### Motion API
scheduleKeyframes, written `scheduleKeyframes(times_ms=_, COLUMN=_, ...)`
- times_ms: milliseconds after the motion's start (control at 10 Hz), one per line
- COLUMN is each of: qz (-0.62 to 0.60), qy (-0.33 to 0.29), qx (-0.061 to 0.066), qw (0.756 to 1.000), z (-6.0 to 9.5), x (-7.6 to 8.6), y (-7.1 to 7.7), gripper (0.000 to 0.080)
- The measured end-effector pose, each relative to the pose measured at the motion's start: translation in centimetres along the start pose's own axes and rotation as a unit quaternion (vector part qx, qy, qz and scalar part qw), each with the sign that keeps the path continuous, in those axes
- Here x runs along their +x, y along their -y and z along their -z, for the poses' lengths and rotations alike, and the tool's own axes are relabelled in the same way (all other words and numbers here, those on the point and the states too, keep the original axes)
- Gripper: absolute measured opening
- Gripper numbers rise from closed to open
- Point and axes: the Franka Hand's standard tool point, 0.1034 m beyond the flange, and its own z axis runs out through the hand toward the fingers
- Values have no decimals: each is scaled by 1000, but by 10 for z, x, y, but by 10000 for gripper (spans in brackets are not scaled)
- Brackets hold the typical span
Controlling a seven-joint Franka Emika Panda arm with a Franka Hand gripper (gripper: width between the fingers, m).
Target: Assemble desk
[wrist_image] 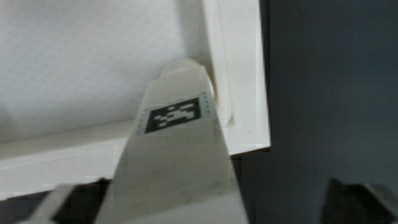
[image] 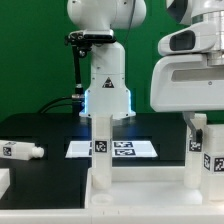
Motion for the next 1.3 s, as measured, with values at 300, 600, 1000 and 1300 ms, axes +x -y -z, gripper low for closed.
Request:
scheduleKeyframes(times_ms=300, qz=-69, qy=1, qx=-3, qw=998, z=-1, x=1, y=-6, gripper=292)
scheduleKeyframes(times_ms=600, qz=-287, qy=7, qx=-10, qw=958, z=-2, x=2, y=-8, gripper=291)
scheduleKeyframes(times_ms=1000, qz=-582, qy=43, qx=10, qw=812, z=-3, x=-1, y=-9, gripper=290)
scheduleKeyframes(times_ms=1300, qz=-535, qy=41, qx=9, qw=844, z=-3, x=-1, y=-11, gripper=512)
